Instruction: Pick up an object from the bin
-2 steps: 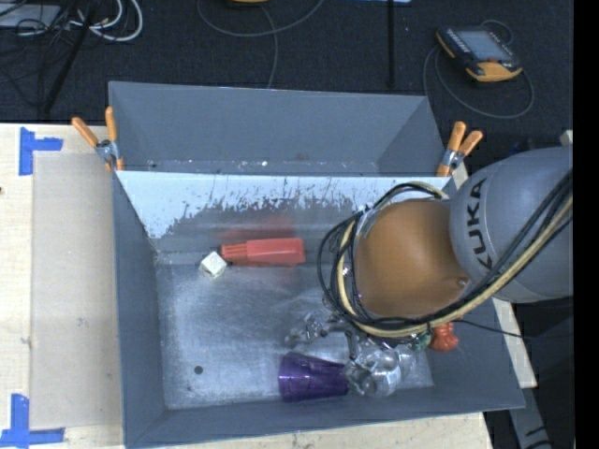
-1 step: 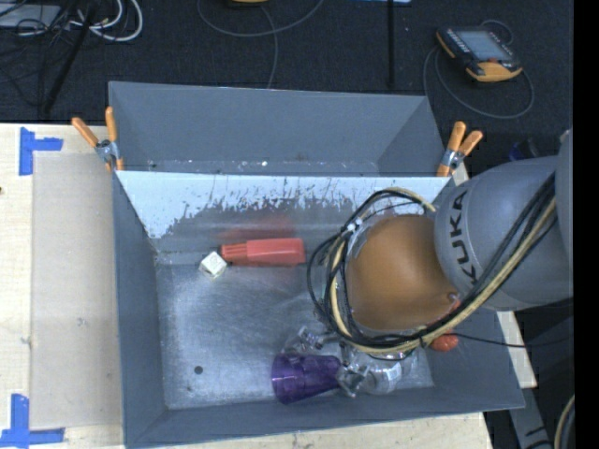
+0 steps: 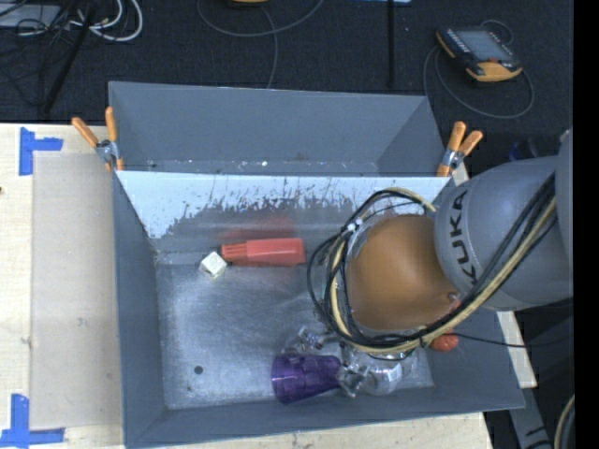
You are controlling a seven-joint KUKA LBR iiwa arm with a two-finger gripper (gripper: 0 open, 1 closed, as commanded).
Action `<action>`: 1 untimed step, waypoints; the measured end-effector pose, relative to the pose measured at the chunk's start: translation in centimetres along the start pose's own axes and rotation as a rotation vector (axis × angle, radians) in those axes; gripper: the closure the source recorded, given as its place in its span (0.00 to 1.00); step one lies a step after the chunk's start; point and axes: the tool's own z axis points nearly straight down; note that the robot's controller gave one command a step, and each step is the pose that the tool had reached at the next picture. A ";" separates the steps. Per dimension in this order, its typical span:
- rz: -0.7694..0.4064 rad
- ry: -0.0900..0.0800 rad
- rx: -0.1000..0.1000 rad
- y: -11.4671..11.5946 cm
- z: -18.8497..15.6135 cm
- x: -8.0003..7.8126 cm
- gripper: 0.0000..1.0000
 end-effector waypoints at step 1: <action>-0.067 0.006 -0.015 0.6 -15.1 0.9 1.00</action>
Offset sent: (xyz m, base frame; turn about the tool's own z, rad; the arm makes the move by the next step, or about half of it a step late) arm 0.0000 0.0000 0.0000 0.0000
